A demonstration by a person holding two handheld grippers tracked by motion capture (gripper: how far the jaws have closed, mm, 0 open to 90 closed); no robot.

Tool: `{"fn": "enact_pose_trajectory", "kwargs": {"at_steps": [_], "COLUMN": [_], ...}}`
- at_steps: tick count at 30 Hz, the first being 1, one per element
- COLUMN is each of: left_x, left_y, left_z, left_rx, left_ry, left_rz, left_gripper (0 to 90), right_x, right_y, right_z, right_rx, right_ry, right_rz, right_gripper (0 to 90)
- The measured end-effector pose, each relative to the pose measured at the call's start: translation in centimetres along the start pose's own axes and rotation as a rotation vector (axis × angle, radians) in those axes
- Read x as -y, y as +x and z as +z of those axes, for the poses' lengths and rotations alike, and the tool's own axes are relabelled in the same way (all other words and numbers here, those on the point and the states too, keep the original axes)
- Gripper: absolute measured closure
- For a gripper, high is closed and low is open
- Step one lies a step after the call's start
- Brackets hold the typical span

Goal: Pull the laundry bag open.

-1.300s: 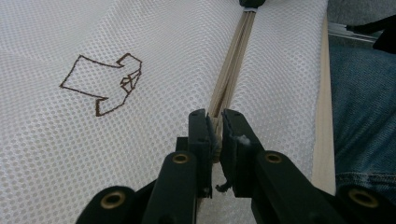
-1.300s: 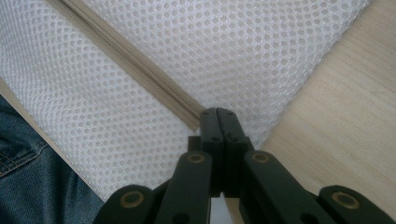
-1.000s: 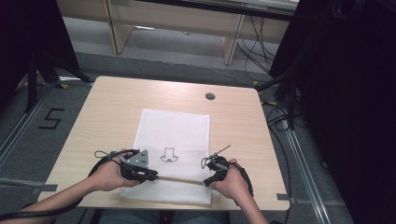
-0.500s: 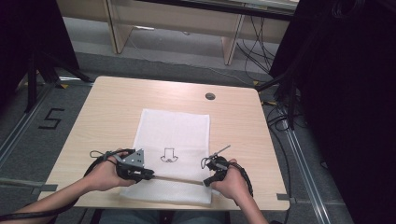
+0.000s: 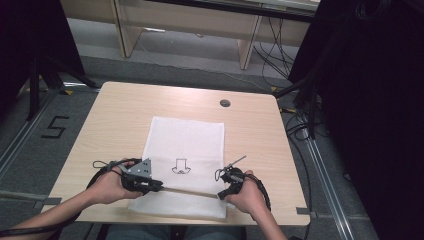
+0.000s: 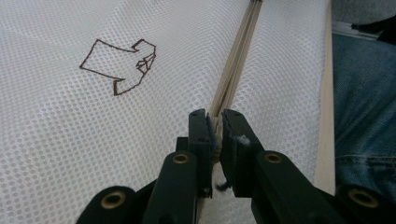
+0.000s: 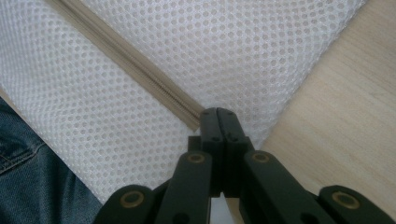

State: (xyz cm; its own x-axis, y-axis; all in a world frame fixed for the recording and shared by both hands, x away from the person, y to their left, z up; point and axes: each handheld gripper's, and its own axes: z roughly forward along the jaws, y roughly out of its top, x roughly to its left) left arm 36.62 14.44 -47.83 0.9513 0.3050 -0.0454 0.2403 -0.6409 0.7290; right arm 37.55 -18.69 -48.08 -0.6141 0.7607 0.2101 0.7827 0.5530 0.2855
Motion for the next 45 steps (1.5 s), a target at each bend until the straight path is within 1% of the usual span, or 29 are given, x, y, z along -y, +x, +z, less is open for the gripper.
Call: {"fn": "enact_pose_trajectory", "kwargs": {"at_steps": [1, 2, 3, 4, 9, 10, 11, 13, 14, 15, 16, 18, 20, 23, 26, 29, 30, 31, 32, 33, 34, 35, 38, 39, 40, 42, 43, 44, 45], "left_x": [0.1, 0.1, 0.2, 0.3, 0.4, 0.4, 0.5, 0.6, 0.6, 0.6, 0.5, 0.5, 0.7, 1.0, 1.1, 1.2, 1.2, 1.2, 1.3, 1.4, 1.5, 1.6, 2.0, 2.3, 2.7, 3.6, 4.2, 4.9, 5.3], "left_y": [0.0, 0.1, 0.1, 0.0, 0.1, 0.1, 0.2, 0.3, 0.3, 0.3, 0.3, 0.3, 0.2, 0.2, 0.2, 0.2, 0.1, 0.1, 0.2, 0.2, 0.3, 0.4, 0.5, 0.8, 1.0, 1.5, 1.9, 2.3, 2.4], "left_z": [-0.1, -0.1, -0.2, -0.2, -0.5, -0.5, -0.7, -1.0, -1.0, -1.1, -1.1, -1.1, -1.2, -1.2, -1.2, -1.2, -1.2, -1.2, -1.3, -1.4, -1.5, -1.7, -2.2, -2.4, -2.7, -3.6, -4.1, -4.8, -5.2], "left_rx": [-0.005, 0.006, -0.002, -0.003, -0.007, -0.011, -0.006, -0.015, -0.007, -0.018, -0.02, -0.013, -0.025, -0.021, -0.019, -0.013, -0.014, -0.026, -0.032, -0.036, -0.026, -0.028, -0.058, -0.06, -0.071, -0.12, -0.133, -0.126, -0.147], "left_ry": [0.004, -0.004, 0.0, -0.005, 0.007, 0.003, 0.002, 0.003, -0.008, -0.003, 0.0, 0.0, -0.005, -0.012, -0.014, -0.011, -0.007, -0.004, 0.02, 0.012, 0.001, 0.001, 0.016, 0.012, 0.018, 0.068, 0.073, 0.077, 0.089], "left_rz": [-0.001, -0.01, 0.0, -0.012, 0.004, 0.003, -0.01, -0.013, -0.023, -0.008, -0.009, -0.002, -0.006, -0.022, -0.027, -0.025, -0.019, -0.007, 0.011, -0.005, -0.027, -0.026, -0.02, -0.042, -0.058, -0.047, -0.064, -0.102, -0.102], "left_gripper": [82.2, 82.2, 82.2, 82.2, 82.2, 82.2, 82.2, 82.2, 82.2, 82.2, 82.2, 82.2, 82.2, 82.2, 82.2, 82.2, 82.2, 82.2, 82.2, 82.2, 82.2, 82.2, 82.3, 82.2, 82.3, 82.3, 82.3, 82.2, 82.3], "right_x": [0.0, 0.0, 0.0, 0.0, 0.0, 0.0, 0.0, 0.0, 0.0, -0.1, -0.1, 0.0, 0.0, 0.0, 0.0, 0.0, 0.0, 0.0, 0.0, 0.0, 0.0, -0.1, -0.1, 0.0, 0.0, 0.0, -0.1, -0.1, 0.0], "right_y": [0.1, 0.0, 0.0, 0.0, 0.0, 0.1, 0.2, 0.3, 0.3, 0.3, 0.3, 0.3, 0.4, 0.4, 0.4, 0.4, 0.4, 0.4, 0.5, 0.6, 0.6, 0.5, 0.5, 0.6, 0.5, 0.5, 0.5, 0.3, 0.2], "right_z": [0.0, 0.0, 0.0, 0.0, 0.0, -0.1, 0.0, 0.0, 0.0, 0.1, 0.0, 0.0, 0.0, 0.0, 0.0, 0.1, 0.0, 0.0, -0.1, -0.2, -0.2, -0.1, -0.1, -0.1, -0.1, -0.1, -0.2, -0.2, -0.3], "right_rx": [0.0, -0.002, -0.001, -0.002, -0.001, 0.001, 0.006, 0.017, 0.018, 0.015, 0.015, 0.021, 0.027, 0.028, 0.028, 0.03, 0.035, 0.039, 0.042, 0.048, 0.049, 0.059, 0.057, 0.058, 0.059, 0.064, 0.077, 0.085, 0.08], "right_ry": [0.011, 0.002, 0.003, 0.003, -0.001, 0.009, 0.008, 0.0, -0.002, -0.006, 0.002, -0.004, -0.001, -0.004, -0.002, -0.007, 0.003, 0.003, 0.005, 0.027, 0.026, 0.017, 0.02, 0.02, 0.019, 0.022, 0.027, 0.024, 0.021], "right_rz": [0.011, -0.002, 0.0, 0.0, 0.0, 0.016, 0.013, -0.008, -0.009, -0.009, -0.01, -0.014, -0.015, -0.024, -0.02, -0.023, -0.012, -0.015, -0.021, -0.014, -0.012, -0.043, -0.039, -0.024, -0.027, -0.025, -0.036, -0.035, -0.024], "right_gripper": [90.0, 90.0, 90.0, 90.0, 90.0, 90.0, 90.0, 90.0, 90.0, 90.0, 90.0, 90.0, 90.0, 90.0, 90.0, 90.0, 90.0, 90.0, 90.0, 90.0, 90.0, 90.0, 90.0, 90.0, 90.0, 90.0, 90.0, 90.0, 90.0]}}
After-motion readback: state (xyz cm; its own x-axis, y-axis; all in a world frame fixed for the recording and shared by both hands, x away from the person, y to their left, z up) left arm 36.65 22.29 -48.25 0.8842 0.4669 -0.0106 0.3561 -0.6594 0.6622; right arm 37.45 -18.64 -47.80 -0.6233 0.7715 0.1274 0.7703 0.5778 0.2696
